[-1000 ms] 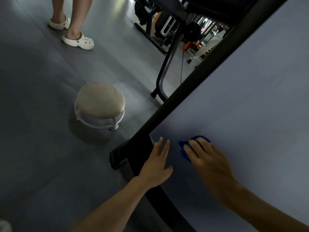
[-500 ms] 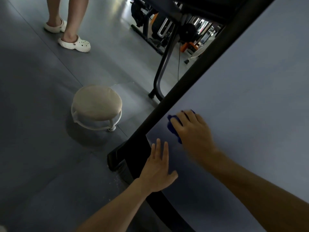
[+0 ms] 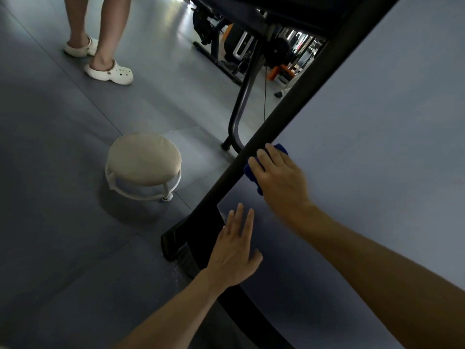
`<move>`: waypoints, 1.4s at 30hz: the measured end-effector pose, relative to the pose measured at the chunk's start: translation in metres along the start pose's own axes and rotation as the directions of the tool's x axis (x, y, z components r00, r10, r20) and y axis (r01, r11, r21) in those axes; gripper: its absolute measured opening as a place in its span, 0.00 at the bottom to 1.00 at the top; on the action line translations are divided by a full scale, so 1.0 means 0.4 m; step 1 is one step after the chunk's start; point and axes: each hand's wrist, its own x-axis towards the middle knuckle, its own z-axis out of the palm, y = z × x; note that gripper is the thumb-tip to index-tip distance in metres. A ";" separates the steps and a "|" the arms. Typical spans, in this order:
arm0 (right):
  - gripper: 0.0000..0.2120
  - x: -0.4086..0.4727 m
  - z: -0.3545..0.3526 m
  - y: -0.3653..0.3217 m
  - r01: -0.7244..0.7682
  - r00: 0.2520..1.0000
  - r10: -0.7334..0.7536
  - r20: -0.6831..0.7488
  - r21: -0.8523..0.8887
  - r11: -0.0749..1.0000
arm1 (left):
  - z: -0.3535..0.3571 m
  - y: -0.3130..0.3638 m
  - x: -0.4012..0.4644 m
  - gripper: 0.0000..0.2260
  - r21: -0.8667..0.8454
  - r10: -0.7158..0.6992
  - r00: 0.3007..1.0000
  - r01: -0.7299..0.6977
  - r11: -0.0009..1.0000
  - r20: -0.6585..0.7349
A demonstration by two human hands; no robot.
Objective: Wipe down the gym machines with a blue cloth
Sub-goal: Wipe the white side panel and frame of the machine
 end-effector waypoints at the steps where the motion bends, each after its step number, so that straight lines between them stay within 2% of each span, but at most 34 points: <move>1: 0.24 -0.023 -0.009 0.009 0.011 1.000 -0.011 -0.018 -0.006 1.000 | 0.000 0.008 0.008 0.44 -0.007 0.003 1.000 -0.004 1.000 -0.021; 4: 0.14 -0.171 -0.038 0.041 0.061 0.992 -0.063 -0.111 -0.020 0.998 | 0.005 0.032 0.021 0.46 -0.029 -0.005 0.998 0.003 1.000 -0.057; 9: 0.22 -0.356 -0.065 0.069 0.103 0.989 -0.107 -0.106 -0.040 0.994 | 0.004 0.039 0.014 0.47 -0.065 0.009 0.998 -0.013 0.998 -0.059; 12: 0.17 -0.252 -0.045 0.071 0.055 0.988 -0.069 -0.135 -0.109 0.993 | -0.011 0.027 0.016 0.46 -0.062 0.032 0.998 -0.035 0.997 -0.051; 14: 0.19 -0.127 -0.032 0.060 -0.025 0.990 0.009 -0.144 -0.108 0.994 | -0.019 0.021 0.016 0.45 -0.052 0.032 0.999 -0.034 0.998 -0.030; 19: 0.22 0.065 -0.057 0.020 -0.149 0.989 0.148 -0.032 -0.048 0.988 | -0.027 0.023 0.015 0.44 -0.044 0.020 1.000 -0.021 0.999 -0.010; 22: 0.19 -0.001 -0.074 0.051 -0.116 0.990 0.113 -0.083 -0.042 0.992 | -0.036 0.027 0.014 0.44 -0.046 0.009 1.000 -0.009 0.999 0.004; 26: 0.17 -0.234 -0.085 0.091 -0.067 0.973 0.058 -0.223 -0.034 0.997 | -0.052 0.003 0.007 0.44 -0.050 0.063 0.998 -0.063 0.997 0.007; 29: 0.18 -0.388 -0.089 0.086 -0.064 0.978 0.059 -0.201 -0.022 0.998 | -0.045 -0.025 -0.008 0.44 -0.038 0.120 0.992 -0.118 0.992 0.028; 32: 0.23 -0.463 -0.059 0.063 -0.038 0.985 0.031 -0.168 -0.038 0.999 | -0.026 -0.048 -0.035 0.44 -0.022 0.171 0.982 -0.170 0.985 0.076; 35: 0.19 -0.475 0.006 0.000 0.050 0.983 -0.054 -0.174 -0.030 0.998 | -0.002 -0.088 -0.070 0.43 0.015 0.182 0.972 -0.186 0.982 0.147; 38: 0.18 -0.439 0.089 -0.104 0.129 0.978 -0.123 -0.166 0.029 0.991 | 0.007 -0.146 -0.104 0.42 0.079 0.116 0.967 -0.137 0.987 0.227; 42: 0.17 -0.387 0.204 -0.267 0.202 0.979 -0.200 -0.026 0.121 0.972 | 0.000 -0.207 -0.127 0.44 0.163 -0.006 0.958 -0.042 0.986 0.288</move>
